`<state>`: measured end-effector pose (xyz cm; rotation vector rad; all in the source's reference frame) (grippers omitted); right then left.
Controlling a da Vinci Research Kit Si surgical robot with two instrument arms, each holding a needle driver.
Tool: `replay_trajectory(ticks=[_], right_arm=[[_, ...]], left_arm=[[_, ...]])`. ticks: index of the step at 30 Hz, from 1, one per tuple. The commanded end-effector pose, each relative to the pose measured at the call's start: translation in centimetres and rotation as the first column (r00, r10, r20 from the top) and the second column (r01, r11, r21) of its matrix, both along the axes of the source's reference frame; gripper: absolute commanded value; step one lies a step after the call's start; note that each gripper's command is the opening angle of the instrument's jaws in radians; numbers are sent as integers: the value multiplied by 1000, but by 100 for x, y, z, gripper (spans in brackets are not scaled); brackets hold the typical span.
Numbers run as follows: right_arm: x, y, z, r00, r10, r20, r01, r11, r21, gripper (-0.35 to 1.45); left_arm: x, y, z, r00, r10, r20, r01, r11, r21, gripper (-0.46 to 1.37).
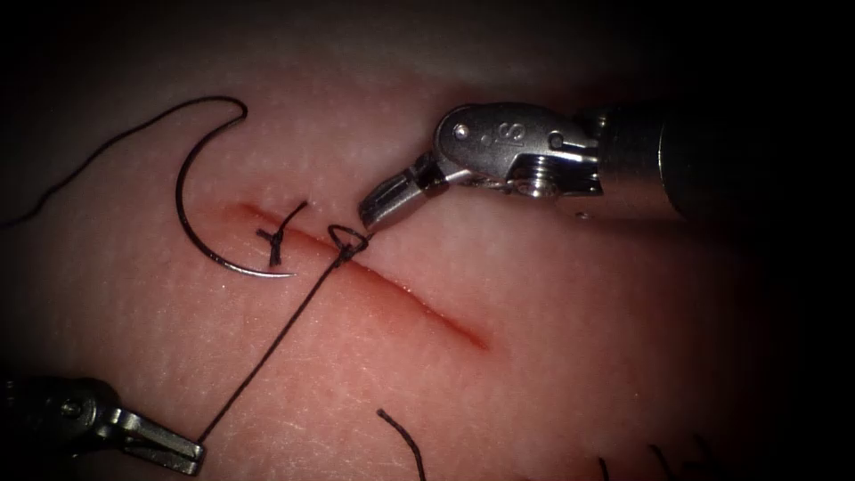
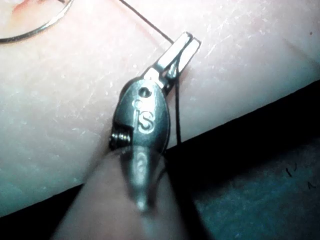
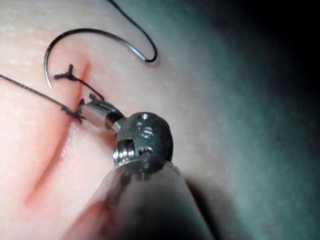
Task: Wound Closure
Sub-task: Pull the right gripper up and the left gripper down to tighten the suture
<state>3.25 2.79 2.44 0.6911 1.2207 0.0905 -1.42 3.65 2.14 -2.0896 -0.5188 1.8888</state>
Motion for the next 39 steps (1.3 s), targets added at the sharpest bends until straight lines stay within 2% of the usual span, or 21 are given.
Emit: replay_trajectory(ticks=[1, 5, 10, 17, 22, 24, 31, 39], right_arm=[[0, 0, 0, 1000, 7, 5, -7, 1000, -3, -35], [1, 1, 6, 999, 28, 21, -28, 1000, -4, -35], [0, -1, 16, 998, 44, 36, -43, 999, -11, -35], [1, -1, 23, 997, 60, 54, -59, 998, -15, -35], [2, 1, 26, 995, 77, 67, -74, 996, -47, -35], [4, 2, 29, 994, 83, 71, -78, 994, -70, -35], [10, 1, 37, 988, 121, 96, -104, 981, -164, -35], [7, 2, 36, 980, 163, 118, -130, 960, -247, -35]], left_arm=[[-1, -1, 2, 1000, 3, 3, -3, 1000, 4, -35], [0, -12, 2, 1000, 6, 9, -6, 1000, 2, -35], [4, -27, -7, 995, 62, 76, -63, 998, 2, -35], [4, -48, -35, 977, 135, 165, -136, 991, -5, -35], [2, -58, -44, 966, 166, 197, -167, 986, -10, -35], [3, -67, -48, 956, 197, 217, -198, 980, -17, -35], [4, -84, -46, 940, 239, 244, -242, 970, -17, -35], [6, -101, -41, 932, 260, 252, -267, 964, -9, -35]])
